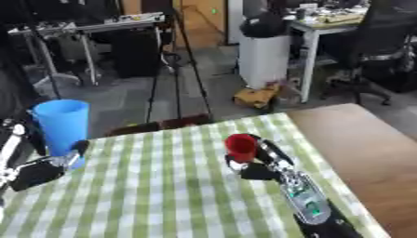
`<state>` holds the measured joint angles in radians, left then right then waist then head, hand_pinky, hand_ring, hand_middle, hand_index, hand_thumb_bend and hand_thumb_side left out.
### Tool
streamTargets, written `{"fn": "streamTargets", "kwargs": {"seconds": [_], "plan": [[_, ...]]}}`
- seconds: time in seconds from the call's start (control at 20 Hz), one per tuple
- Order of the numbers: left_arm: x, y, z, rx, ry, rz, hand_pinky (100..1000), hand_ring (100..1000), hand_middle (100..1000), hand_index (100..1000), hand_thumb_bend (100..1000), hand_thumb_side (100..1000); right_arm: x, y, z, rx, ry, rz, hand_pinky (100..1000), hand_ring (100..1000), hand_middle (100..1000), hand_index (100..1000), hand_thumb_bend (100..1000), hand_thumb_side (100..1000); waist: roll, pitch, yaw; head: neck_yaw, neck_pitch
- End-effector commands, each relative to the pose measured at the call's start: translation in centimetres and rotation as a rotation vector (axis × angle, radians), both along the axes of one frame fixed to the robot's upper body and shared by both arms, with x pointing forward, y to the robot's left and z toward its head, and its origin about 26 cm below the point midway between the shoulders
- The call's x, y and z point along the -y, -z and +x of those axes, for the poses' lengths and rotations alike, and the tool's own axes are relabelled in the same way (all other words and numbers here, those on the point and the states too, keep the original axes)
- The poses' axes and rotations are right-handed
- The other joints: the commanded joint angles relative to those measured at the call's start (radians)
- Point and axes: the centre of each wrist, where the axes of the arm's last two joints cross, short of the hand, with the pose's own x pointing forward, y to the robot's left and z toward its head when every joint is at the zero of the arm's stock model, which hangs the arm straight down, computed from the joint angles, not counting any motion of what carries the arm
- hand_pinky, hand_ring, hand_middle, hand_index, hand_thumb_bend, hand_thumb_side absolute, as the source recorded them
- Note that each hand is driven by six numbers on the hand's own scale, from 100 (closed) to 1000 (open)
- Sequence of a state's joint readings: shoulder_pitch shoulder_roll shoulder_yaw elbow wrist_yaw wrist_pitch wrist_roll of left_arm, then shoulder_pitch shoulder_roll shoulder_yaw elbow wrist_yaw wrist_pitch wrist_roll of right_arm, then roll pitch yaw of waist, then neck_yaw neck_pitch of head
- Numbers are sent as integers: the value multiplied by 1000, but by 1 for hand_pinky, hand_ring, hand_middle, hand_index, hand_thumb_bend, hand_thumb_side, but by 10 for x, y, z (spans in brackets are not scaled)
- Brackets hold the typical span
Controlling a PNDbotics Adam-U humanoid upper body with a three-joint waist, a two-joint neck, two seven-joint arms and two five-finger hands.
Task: Pour the contents of one cup into another cup.
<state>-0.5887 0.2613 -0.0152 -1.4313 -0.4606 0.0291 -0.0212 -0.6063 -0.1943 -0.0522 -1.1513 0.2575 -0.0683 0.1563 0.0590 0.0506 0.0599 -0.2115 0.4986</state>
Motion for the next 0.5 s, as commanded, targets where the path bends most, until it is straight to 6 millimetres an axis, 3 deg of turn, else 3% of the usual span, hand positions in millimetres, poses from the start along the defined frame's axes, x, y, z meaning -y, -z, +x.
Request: {"fn": "streamTargets", "kwargs": {"seconds": [0.05, 0.5], "plan": [[-17, 7, 5, -31, -39, -87, 514, 364, 316, 617, 100, 456, 9, -19, 2, 51, 30, 11, 799, 798, 682, 818, 101, 172, -3, -12, -3, 7, -9], [-32, 49, 20, -96, -127, -52, 521, 379, 331, 627, 100, 429, 11, -19, 3, 52, 64, 10, 799, 802, 686, 821, 100, 198, -8, -6, -11, 15, -14]]}}
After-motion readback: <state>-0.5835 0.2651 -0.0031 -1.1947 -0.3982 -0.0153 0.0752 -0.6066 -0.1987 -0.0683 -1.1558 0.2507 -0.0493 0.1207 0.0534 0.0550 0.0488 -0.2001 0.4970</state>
